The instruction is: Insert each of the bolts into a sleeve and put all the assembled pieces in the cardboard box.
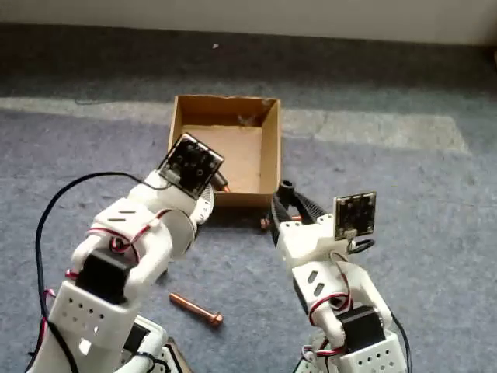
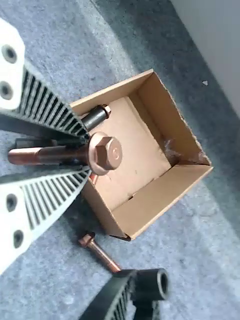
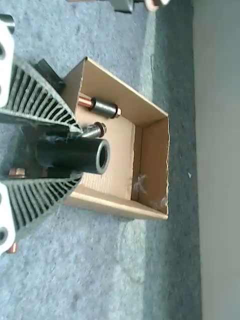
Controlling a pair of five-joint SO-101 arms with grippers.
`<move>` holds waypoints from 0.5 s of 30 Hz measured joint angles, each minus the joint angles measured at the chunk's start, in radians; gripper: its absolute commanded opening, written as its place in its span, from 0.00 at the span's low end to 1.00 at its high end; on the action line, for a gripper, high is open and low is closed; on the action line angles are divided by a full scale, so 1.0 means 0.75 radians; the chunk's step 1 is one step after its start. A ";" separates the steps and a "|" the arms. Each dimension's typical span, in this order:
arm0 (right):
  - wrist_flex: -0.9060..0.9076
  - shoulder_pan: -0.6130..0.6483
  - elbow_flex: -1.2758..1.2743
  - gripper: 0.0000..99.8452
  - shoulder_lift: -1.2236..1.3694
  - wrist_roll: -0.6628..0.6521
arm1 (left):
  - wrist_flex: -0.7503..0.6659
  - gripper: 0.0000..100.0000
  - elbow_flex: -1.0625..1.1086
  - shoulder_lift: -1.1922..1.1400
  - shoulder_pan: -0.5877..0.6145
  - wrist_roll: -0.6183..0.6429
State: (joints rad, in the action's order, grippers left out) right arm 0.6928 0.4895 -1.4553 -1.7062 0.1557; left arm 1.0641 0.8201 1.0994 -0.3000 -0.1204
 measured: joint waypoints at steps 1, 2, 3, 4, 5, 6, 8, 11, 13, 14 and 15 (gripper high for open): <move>0.000 0.043 -0.010 0.00 -0.023 -0.018 | -0.020 0.01 0.023 0.065 -0.004 0.025; 0.000 0.084 -0.020 0.00 -0.045 -0.041 | -0.041 0.01 0.043 0.127 -0.006 0.057; 0.000 0.115 -0.033 0.00 -0.068 -0.059 | -0.061 0.01 0.061 0.190 -0.006 0.086; 0.000 0.147 -0.047 0.00 -0.092 -0.084 | -0.082 0.01 0.074 0.250 -0.006 0.119; -0.002 0.182 -0.065 0.00 -0.113 -0.104 | -0.102 0.01 0.086 0.307 -0.006 0.145; -0.018 0.215 -0.086 0.00 -0.127 -0.127 | -0.121 0.01 0.096 0.362 -0.006 0.168; -0.078 0.262 -0.131 0.00 -0.139 -0.182 | -0.149 0.01 0.113 0.460 -0.004 0.203; -0.184 0.319 -0.211 0.00 -0.143 -0.268 | -0.192 0.01 0.131 0.565 -0.004 0.254; -0.235 0.358 -0.248 0.00 -0.145 -0.317 | -0.205 0.01 0.133 0.587 -0.006 0.288; -0.256 0.376 -0.260 0.00 -0.145 -0.331 | -0.205 0.01 0.133 0.589 -0.006 0.307; -0.274 0.393 -0.268 0.00 -0.145 -0.340 | -0.205 0.01 0.133 0.593 -0.006 0.319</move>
State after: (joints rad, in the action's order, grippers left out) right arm 0.4872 0.7841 -1.6563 -1.8151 -0.0990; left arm 0.9106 0.9198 1.5443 -0.3046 0.1189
